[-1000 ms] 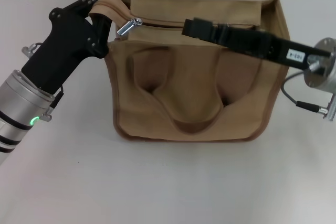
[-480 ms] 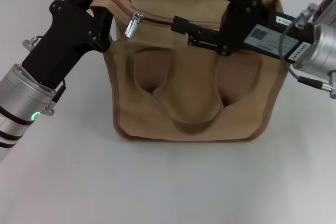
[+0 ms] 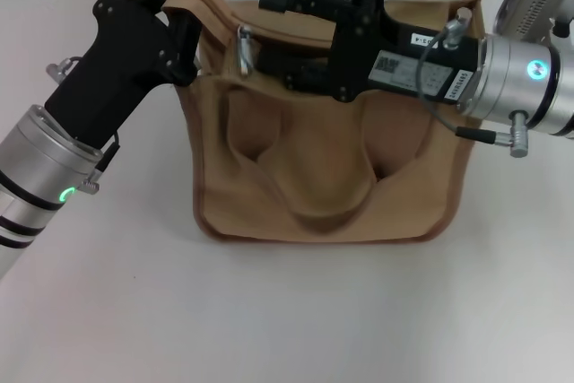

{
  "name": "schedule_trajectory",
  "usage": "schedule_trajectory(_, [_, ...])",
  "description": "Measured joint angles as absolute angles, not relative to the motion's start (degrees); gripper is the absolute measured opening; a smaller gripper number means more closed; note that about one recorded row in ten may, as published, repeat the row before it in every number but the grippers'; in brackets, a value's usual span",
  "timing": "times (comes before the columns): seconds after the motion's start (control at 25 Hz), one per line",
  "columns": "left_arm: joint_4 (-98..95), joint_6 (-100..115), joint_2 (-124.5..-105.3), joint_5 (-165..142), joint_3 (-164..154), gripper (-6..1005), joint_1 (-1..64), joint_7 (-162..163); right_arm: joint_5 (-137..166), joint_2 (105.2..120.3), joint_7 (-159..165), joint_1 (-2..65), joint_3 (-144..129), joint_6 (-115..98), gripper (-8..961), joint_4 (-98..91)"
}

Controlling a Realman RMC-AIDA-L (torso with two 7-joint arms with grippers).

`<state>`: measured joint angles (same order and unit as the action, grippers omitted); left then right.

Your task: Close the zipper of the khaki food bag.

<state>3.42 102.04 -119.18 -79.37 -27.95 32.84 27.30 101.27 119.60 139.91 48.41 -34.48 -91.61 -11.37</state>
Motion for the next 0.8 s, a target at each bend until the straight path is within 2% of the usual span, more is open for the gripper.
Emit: schedule_trajectory(0.8, [3.67, 103.06, -119.18, -79.37, -27.86, 50, 33.93, 27.24, 101.30, 119.56, 123.28, 50.47, -39.13, -91.70, 758, -14.31])
